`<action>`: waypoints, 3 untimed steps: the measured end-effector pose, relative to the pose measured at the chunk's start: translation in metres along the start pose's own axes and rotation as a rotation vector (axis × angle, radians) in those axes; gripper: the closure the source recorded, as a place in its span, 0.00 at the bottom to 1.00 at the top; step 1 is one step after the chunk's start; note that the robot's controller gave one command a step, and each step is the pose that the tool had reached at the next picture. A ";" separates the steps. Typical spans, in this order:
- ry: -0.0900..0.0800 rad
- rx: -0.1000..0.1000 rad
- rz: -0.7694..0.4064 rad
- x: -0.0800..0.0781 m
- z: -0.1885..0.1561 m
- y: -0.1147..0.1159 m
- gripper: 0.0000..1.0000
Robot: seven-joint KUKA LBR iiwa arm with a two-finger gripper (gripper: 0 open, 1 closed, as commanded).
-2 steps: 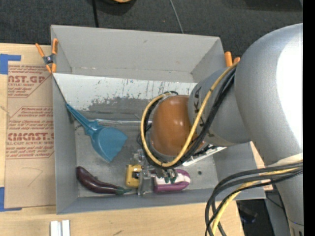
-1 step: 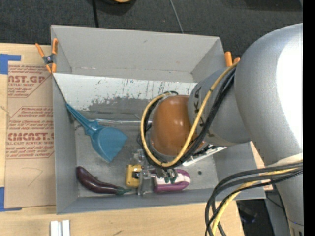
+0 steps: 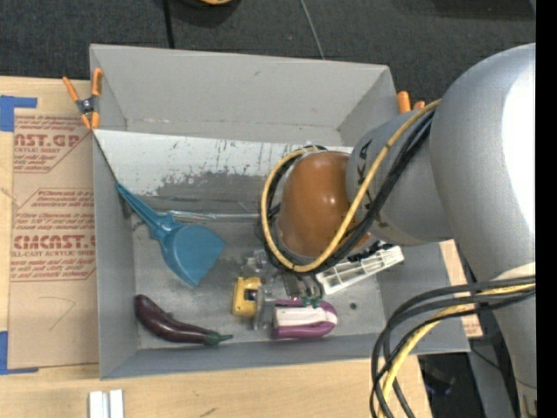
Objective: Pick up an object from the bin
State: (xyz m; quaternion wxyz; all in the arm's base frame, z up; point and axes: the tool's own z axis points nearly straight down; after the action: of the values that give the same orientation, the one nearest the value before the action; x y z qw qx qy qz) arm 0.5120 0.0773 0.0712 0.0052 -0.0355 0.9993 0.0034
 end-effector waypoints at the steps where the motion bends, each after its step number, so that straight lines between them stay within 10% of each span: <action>1: 0.000 0.000 0.000 0.000 0.000 0.000 1.00; 3: -0.001 -0.002 0.026 -0.018 0.001 -0.001 1.00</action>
Offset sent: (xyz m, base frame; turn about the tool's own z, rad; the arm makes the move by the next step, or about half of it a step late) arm 0.0178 -0.0015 -0.0001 0.0263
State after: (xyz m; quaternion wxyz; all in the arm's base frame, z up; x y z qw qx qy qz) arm 0.5297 0.0771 0.0707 0.0055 -0.0227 0.9997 0.0044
